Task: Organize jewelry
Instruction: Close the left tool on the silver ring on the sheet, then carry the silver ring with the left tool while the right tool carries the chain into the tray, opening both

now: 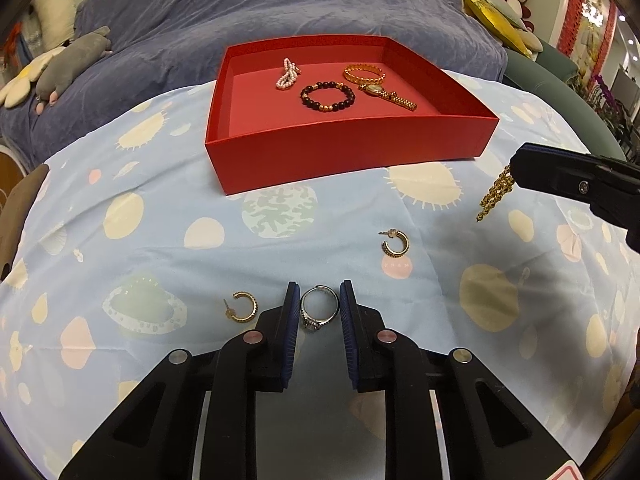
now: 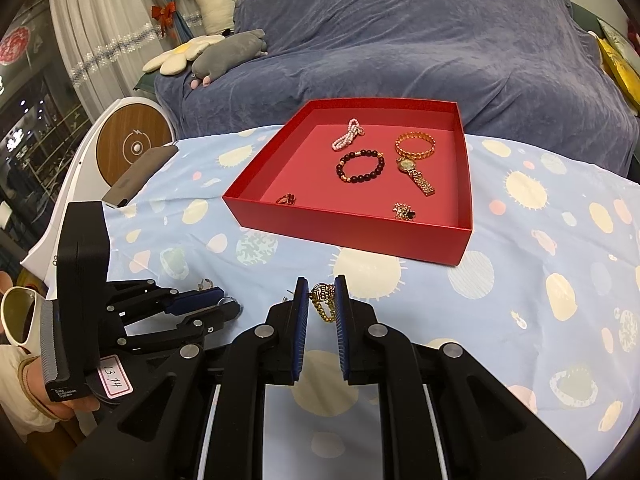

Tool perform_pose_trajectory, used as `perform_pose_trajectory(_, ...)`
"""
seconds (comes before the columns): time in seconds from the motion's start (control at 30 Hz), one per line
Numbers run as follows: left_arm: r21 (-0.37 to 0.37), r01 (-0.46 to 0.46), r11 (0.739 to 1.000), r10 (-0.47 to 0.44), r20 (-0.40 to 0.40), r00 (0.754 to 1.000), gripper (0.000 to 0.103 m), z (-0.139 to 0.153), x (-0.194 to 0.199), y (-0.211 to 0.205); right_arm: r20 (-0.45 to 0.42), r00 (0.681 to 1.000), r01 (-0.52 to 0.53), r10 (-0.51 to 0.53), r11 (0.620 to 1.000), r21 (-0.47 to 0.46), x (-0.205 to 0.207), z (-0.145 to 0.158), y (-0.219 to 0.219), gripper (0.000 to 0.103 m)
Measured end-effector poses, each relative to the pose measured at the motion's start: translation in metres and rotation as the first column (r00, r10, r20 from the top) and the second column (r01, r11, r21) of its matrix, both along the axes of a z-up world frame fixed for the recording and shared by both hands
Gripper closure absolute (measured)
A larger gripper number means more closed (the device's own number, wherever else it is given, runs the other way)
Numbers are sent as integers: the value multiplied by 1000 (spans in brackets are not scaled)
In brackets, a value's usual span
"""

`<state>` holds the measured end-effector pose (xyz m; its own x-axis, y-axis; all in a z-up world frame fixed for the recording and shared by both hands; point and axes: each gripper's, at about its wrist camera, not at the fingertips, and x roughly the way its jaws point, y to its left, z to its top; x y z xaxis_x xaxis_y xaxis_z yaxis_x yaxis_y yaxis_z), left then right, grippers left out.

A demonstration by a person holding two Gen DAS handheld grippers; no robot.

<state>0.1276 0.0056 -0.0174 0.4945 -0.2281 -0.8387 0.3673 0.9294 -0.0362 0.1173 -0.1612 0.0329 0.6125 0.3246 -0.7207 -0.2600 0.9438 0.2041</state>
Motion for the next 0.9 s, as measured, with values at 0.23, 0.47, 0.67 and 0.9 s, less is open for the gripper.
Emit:
perform_pose_trajectory(0.23, -53, -45, 998, 45, 12, 999, 85, 19, 8, 12, 7, 1000, -1, 1, 1000, 7, 0, 3, 2, 90)
perform_pose_trajectory(0.47, -118, -90, 989, 99, 71, 993, 85, 56, 21, 21, 45, 999, 8, -9, 999, 36, 7, 24, 8, 90)
perform_pose_trajectory(0.67, -187, -131, 974, 153, 112, 982, 85, 87, 39, 25, 94, 994, 46, -54, 996, 77, 24, 49, 5, 90)
perform_pose_trajectory(0.9, -233, -158, 960, 194, 140, 971, 85, 107, 55, 22, 108, 986, 111, -126, 985, 133, 45, 59, -5, 90)
